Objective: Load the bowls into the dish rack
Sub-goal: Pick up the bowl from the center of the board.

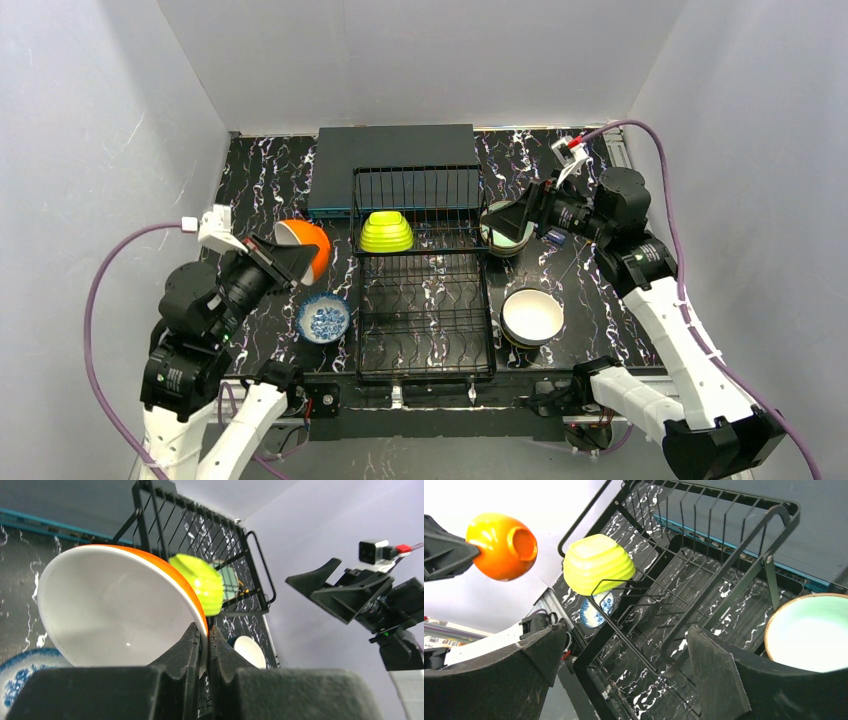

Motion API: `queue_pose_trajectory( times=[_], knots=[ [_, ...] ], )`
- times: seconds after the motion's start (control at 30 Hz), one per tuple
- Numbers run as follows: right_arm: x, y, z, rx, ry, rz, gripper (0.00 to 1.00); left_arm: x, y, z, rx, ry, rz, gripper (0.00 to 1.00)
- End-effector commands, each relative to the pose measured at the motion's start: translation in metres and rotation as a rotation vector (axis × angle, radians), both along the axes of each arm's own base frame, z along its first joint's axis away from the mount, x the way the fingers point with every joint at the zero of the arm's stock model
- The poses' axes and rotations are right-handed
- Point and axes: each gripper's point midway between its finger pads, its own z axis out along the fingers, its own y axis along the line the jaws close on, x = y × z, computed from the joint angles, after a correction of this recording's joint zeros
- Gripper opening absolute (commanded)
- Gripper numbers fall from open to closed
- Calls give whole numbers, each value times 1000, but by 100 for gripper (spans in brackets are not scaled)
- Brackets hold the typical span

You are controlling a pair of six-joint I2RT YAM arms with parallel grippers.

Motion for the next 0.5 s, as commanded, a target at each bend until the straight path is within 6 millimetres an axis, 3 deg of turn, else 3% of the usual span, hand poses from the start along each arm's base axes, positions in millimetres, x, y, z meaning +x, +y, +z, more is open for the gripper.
queue_pose_trajectory(
  times=[0.0, 0.17, 0.47],
  knots=[
    [-3, 7, 39, 83, -105, 55, 99, 20, -2, 48, 19, -104, 7, 0],
    [-1, 11, 42, 115, -98, 62, 99, 37, -17, 81, -12, -159, -50, 0],
    [7, 21, 50, 138, -110, 63, 99, 69, -45, 111, -102, -164, -116, 0]
  ],
)
